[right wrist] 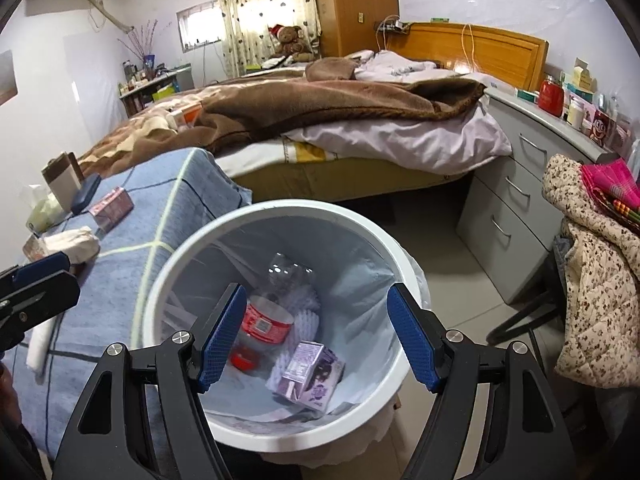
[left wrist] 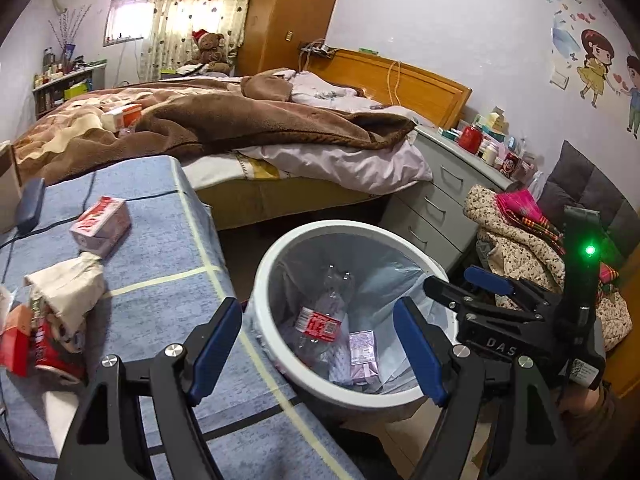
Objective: Collect trash
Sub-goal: 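Move both open grippers back over the table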
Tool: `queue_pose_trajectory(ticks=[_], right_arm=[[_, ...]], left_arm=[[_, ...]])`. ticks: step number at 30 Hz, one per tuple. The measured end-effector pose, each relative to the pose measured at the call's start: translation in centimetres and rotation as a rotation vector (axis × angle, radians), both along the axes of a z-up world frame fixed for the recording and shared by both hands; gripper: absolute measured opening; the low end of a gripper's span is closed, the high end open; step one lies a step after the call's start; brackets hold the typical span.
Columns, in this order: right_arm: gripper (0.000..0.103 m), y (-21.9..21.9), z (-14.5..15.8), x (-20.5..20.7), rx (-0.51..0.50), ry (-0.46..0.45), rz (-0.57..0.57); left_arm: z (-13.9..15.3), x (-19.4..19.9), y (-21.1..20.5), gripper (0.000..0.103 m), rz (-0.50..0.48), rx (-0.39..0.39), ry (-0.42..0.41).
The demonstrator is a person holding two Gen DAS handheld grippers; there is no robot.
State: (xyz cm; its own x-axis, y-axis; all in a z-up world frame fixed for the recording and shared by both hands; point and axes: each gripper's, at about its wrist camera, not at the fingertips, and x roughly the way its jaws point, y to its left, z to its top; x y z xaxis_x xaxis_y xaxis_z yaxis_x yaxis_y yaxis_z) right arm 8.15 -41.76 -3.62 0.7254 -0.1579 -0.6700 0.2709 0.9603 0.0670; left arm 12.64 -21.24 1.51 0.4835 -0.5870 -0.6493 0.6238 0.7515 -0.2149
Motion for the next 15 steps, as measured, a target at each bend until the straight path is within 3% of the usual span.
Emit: queue_pose_trajectory(ticks=[15], right_arm=[[0.074, 6.0, 1.0, 1.3, 0.001, -0.063, 0.138]], left_arm=[[0.9, -0.3, 8.8, 0.08, 0.186, -0.002, -0.059]])
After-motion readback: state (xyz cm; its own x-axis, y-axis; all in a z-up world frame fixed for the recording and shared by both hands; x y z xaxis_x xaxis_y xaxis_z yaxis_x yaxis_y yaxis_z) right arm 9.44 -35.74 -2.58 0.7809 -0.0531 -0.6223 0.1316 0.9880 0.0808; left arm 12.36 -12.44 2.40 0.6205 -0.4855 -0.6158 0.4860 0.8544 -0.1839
